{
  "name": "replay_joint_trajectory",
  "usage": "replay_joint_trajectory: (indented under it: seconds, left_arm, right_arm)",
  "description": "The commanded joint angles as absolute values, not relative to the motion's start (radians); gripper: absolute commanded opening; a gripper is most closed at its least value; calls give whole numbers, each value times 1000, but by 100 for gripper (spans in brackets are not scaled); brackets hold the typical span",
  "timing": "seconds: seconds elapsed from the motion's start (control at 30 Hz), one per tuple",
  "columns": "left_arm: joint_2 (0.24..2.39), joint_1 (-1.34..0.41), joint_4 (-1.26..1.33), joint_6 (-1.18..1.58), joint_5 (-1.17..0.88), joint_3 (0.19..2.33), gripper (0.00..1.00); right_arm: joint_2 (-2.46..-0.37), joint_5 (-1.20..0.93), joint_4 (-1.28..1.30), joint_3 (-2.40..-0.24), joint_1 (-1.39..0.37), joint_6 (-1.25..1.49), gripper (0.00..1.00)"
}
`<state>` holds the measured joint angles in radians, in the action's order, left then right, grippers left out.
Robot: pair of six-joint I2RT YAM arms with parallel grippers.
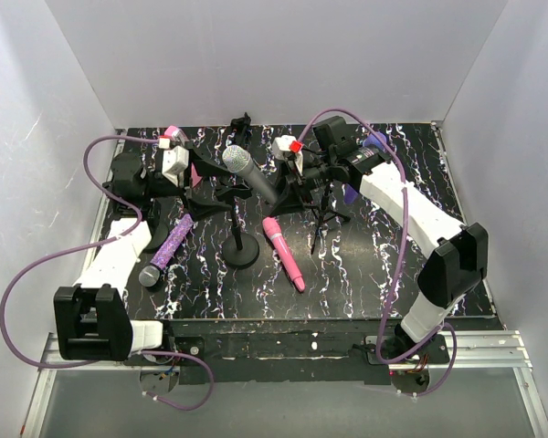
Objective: Attach the microphones to the stand
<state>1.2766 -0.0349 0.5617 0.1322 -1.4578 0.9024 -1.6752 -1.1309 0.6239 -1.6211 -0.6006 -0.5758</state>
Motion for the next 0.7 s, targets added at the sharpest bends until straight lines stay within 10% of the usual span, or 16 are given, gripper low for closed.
replay_joint_trajectory:
  seconds: [0.0,0.2,0.4,0.67]
  left_arm:
    - [1302,-38,459,52,-1509,966,88]
    - [1310,-41,131,-202,-1528,1052,70]
    - [1307,-43,114,-207,-1519,1052,24]
    - [1293,-43,112,-204,-1520,1035,0]
  right_arm:
    - [-1678,-1157,586,-1661,-600,-583,1]
    - [-1704,-1151,591,-1684,-604,-601,1]
    - [-1743,-1141,566,-1707,-611,-598,1]
    - [-1775,-1089,523,-1703,-623,-574,1]
